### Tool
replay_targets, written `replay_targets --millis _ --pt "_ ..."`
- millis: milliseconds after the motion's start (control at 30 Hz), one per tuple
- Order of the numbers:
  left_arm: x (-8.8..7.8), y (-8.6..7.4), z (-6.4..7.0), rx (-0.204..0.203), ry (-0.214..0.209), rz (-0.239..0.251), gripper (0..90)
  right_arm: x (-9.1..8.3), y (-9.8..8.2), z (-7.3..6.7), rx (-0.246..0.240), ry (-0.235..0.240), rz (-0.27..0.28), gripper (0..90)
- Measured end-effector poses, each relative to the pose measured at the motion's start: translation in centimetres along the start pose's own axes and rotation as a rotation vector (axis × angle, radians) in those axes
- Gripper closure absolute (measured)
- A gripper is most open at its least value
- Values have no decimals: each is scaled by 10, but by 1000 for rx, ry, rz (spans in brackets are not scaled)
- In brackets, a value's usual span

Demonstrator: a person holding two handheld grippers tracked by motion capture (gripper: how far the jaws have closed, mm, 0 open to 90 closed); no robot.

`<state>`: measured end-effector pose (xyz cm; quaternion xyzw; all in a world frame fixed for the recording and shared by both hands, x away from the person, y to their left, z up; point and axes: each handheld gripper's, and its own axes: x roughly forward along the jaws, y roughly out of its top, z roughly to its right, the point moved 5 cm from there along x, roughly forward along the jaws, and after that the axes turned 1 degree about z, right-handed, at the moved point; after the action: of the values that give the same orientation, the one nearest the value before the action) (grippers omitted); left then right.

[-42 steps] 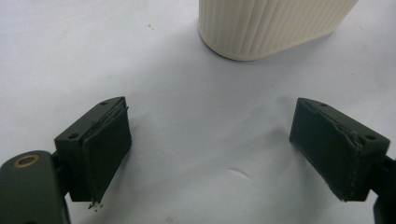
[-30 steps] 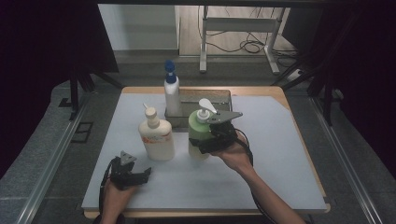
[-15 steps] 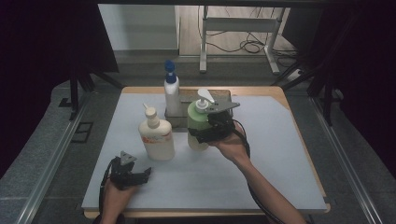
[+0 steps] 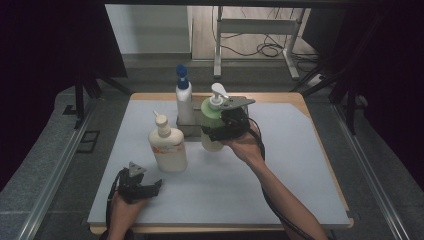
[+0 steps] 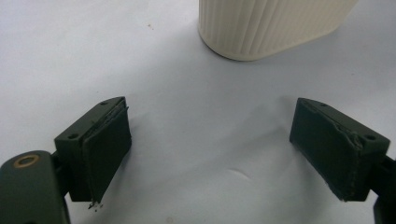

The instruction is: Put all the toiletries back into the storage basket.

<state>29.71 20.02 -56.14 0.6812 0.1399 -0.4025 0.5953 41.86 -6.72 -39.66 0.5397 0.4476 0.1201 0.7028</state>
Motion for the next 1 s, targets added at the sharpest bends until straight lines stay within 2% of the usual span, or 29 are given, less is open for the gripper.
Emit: replay_targets --millis 567,1000 --pt "0 0 0 -1 0 1 122 15 27 21 20 -65 14 120" --pt "0 0 0 0 0 0 122 30 38 37 32 -109 18 120"
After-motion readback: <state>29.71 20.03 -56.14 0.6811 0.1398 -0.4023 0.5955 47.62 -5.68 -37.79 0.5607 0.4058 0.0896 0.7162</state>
